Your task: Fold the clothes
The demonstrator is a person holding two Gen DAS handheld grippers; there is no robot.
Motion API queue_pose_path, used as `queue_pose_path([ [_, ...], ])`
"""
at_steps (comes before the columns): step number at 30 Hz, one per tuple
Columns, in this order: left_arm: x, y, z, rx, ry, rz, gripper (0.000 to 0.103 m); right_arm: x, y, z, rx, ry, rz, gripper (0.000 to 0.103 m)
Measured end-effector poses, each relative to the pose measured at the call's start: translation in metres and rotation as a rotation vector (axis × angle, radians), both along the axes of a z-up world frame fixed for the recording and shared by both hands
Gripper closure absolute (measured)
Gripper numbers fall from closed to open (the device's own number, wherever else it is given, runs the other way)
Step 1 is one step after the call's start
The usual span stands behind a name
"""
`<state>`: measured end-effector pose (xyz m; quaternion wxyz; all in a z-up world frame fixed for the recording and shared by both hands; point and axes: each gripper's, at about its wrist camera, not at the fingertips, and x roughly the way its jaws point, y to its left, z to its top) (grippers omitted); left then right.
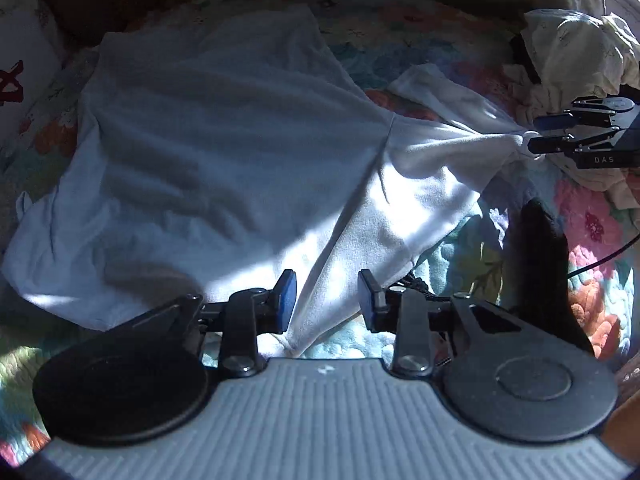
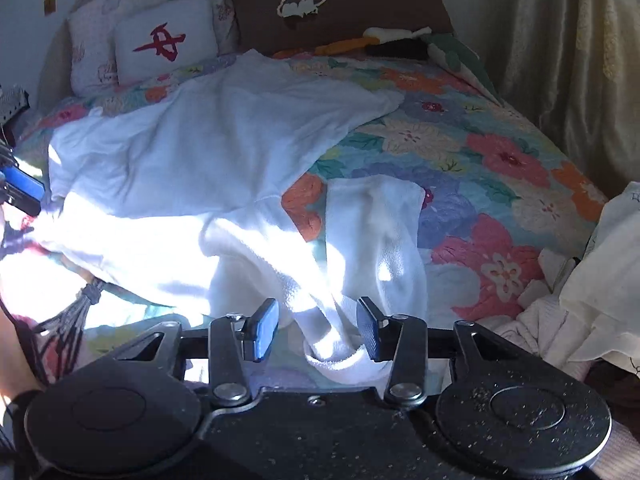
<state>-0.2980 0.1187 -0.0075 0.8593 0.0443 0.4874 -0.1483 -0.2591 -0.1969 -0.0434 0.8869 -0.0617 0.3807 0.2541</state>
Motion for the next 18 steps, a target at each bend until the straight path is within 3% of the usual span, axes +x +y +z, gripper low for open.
queue_pose_path([
  [4, 0.011, -0.03, 0.006, -0.03, -0.037, -0.04, 0.044, 0.008, -0.021, 0.017, 0.152, 0.049, -0.05, 0.045],
  [10, 0.083, -0.074, -0.04, -0.111, -0.005, -0.076, 0.046, 0.067, -0.039, -0.02, 0.113, 0.147, -0.251, 0.044],
  [15, 0.124, -0.093, -0.078, -0.224, -0.034, -0.04, 0.047, 0.106, -0.055, -0.063, 0.211, 0.305, -0.338, 0.043],
  [17, 0.131, -0.092, -0.095, -0.262, -0.043, -0.004, 0.047, 0.113, -0.054, -0.07, 0.243, 0.306, -0.33, 0.043],
  [18, 0.132, -0.09, -0.104, -0.285, -0.042, 0.014, 0.047, 0.115, -0.049, -0.068, 0.234, 0.275, -0.292, 0.061],
])
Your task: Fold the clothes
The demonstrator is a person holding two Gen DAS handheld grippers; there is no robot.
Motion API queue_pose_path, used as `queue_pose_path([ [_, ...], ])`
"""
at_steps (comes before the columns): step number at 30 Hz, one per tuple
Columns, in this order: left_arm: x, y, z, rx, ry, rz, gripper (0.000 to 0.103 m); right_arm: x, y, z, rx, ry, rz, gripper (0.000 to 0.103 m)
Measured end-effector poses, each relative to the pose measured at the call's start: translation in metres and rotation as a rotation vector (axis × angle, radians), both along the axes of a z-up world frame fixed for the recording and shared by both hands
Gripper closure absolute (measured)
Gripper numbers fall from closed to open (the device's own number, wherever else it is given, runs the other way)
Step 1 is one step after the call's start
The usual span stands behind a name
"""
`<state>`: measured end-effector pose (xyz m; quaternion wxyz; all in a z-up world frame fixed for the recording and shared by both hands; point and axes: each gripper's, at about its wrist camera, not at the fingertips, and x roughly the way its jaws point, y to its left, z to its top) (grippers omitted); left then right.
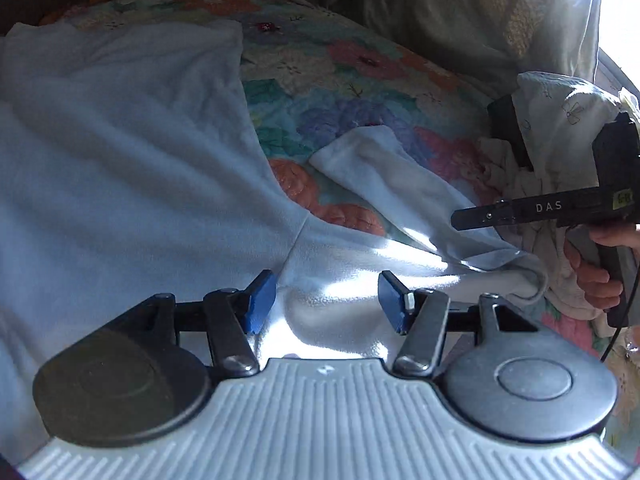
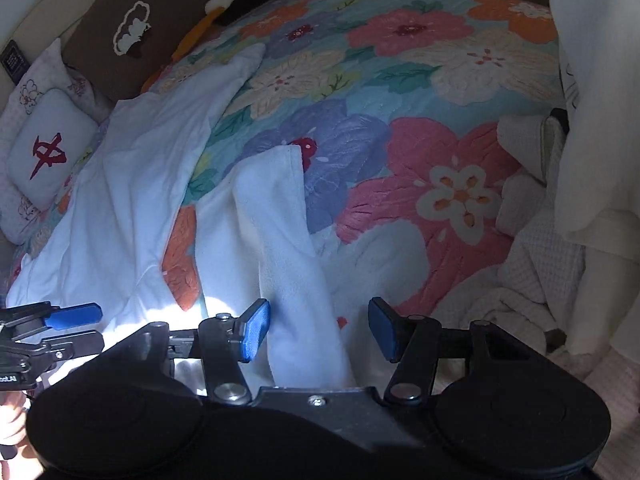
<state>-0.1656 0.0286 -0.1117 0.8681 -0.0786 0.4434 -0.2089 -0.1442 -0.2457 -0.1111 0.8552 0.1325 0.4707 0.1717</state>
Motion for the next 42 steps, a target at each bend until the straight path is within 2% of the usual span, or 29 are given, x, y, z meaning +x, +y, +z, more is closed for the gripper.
queue_pose_path([
  [2, 0.0, 0.008, -0.017, -0.046, 0.033, 0.042, 0.049, 0.001, 0.013, 0.01, -0.061, -0.06, 0.061, 0.096],
  [4, -0.005, 0.01, -0.022, -0.029, 0.027, 0.045, 0.051, -0.005, 0.021, 0.03, -0.122, -0.143, 0.063, 0.096],
  [6, -0.012, 0.009, -0.018, 0.029, 0.011, 0.038, 0.052, -0.021, 0.025, 0.058, -0.22, -0.262, 0.045, 0.096],
  [9, -0.02, 0.006, -0.01, 0.101, 0.006, 0.029, 0.052, -0.061, 0.029, 0.098, -0.513, -0.428, -0.039, 0.096],
  [11, -0.024, 0.001, -0.007, 0.147, -0.001, 0.018, 0.052, -0.081, 0.026, 0.106, -0.65, -0.443, -0.085, 0.097],
  [13, -0.024, -0.002, -0.008, 0.181, -0.004, 0.016, 0.052, -0.089, 0.012, 0.1, -0.655, -0.395, -0.114, 0.097],
  [17, -0.02, -0.006, -0.012, 0.211, 0.011, 0.022, 0.052, -0.09, 0.0, 0.062, -0.701, -0.308, -0.119, 0.096],
  [18, -0.02, -0.007, -0.012, 0.214, 0.013, 0.025, 0.052, -0.088, -0.003, 0.049, -0.712, -0.295, -0.126, 0.09],
  [20, -0.023, -0.006, -0.009, 0.183, 0.003, 0.03, 0.052, -0.085, -0.011, 0.032, -0.706, -0.256, -0.157, 0.084],
  [22, -0.026, -0.008, -0.003, 0.131, 0.0, 0.031, 0.052, -0.09, -0.019, 0.034, -0.639, -0.252, -0.206, 0.082],
  [24, -0.027, -0.018, 0.004, 0.103, -0.019, 0.007, 0.052, -0.099, -0.022, 0.045, -0.571, -0.244, -0.27, 0.071],
  [25, -0.028, -0.026, 0.008, 0.092, -0.03, -0.015, 0.052, -0.103, -0.021, 0.051, -0.543, -0.251, -0.287, 0.07],
  [29, -0.025, -0.061, 0.019, 0.036, -0.054, -0.102, 0.052, -0.112, 0.0, 0.077, -0.468, -0.325, -0.248, 0.06],
  [31, -0.019, -0.081, 0.019, 0.022, -0.05, -0.135, 0.052, -0.101, 0.015, 0.084, -0.467, -0.343, -0.192, 0.048],
  [32, -0.016, -0.089, 0.015, 0.022, -0.039, -0.142, 0.052, -0.092, 0.022, 0.084, -0.482, -0.335, -0.153, 0.041],
  [35, -0.006, -0.099, -0.004, 0.024, 0.055, -0.121, 0.052, -0.054, 0.032, 0.068, -0.546, -0.262, -0.085, 0.042],
  [37, -0.007, -0.09, -0.014, -0.015, 0.081, -0.093, 0.052, -0.032, 0.032, 0.049, -0.591, -0.188, -0.051, 0.042],
  [39, -0.011, -0.08, -0.016, -0.054, 0.081, -0.081, 0.052, -0.014, 0.03, 0.027, -0.625, -0.117, -0.032, 0.047],
  [40, -0.012, -0.075, -0.015, -0.064, 0.081, -0.078, 0.052, -0.008, 0.028, 0.018, -0.641, -0.095, -0.029, 0.055],
  [41, -0.014, -0.072, -0.013, -0.064, 0.081, -0.079, 0.053, -0.007, 0.025, 0.014, -0.653, -0.099, -0.036, 0.09],
  [42, -0.015, -0.069, -0.012, -0.064, 0.081, -0.079, 0.053, -0.01, 0.021, 0.019, -0.644, -0.125, -0.047, 0.099],
])
